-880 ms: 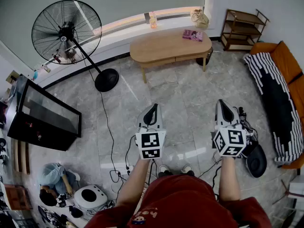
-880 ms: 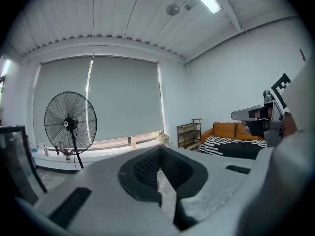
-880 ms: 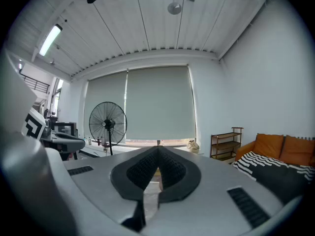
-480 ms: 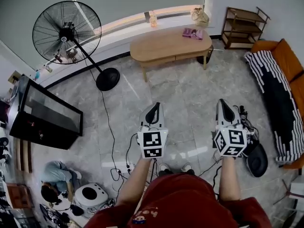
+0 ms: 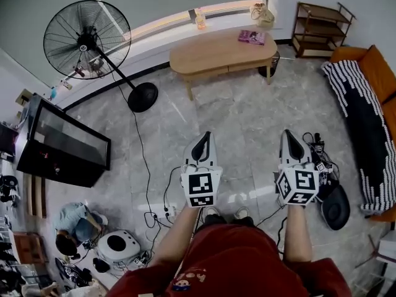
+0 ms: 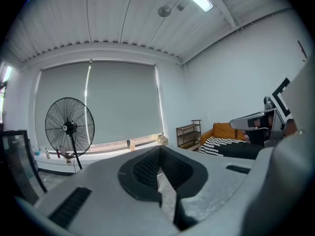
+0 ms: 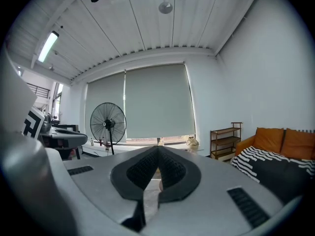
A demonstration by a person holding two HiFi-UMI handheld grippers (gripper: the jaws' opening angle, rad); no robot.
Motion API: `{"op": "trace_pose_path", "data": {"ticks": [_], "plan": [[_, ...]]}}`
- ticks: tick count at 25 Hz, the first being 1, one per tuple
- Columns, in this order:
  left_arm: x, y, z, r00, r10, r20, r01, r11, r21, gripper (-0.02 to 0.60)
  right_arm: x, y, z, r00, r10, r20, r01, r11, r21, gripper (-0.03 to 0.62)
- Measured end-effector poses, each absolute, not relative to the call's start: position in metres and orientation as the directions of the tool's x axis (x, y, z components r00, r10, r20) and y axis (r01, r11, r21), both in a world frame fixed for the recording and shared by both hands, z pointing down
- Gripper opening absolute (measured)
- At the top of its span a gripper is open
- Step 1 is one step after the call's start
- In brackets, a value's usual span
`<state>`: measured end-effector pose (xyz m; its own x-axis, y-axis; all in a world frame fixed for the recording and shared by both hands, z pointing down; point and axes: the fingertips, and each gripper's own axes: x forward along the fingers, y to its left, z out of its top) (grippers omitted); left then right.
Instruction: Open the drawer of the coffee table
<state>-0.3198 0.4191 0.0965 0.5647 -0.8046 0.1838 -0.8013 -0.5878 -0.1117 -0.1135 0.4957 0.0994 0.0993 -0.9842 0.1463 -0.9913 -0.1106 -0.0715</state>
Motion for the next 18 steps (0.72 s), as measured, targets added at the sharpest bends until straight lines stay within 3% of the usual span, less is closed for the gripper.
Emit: {"op": "trace_pose_path", "data": {"ticks": [8,14,18], "plan": [[-0.290,0.439,0.104,0.568,-0.798,0.202,-0.796,-0.595,-0.113,0.006,-0.095,0.509,0.109,0.070,-0.987,0.146,-0.994,-0.081,-0.074,0.005],[-0.284,0.442,0.105,0.567,-0.800,0.197,-0.797,-0.593,-0.113,0.006,-0.095,0.507,0.106,0.059,-0.991,0.122,-0.997,-0.065,-0.049,0.189],[-0.287,0.441,0.105,0.562,-0.805,0.190,-0.803,-0.586,-0.109,0.006,-0.098,0.502,0.108,0.051,-0.990,0.128,-0.997,-0.057,-0.042,0.213]]}}
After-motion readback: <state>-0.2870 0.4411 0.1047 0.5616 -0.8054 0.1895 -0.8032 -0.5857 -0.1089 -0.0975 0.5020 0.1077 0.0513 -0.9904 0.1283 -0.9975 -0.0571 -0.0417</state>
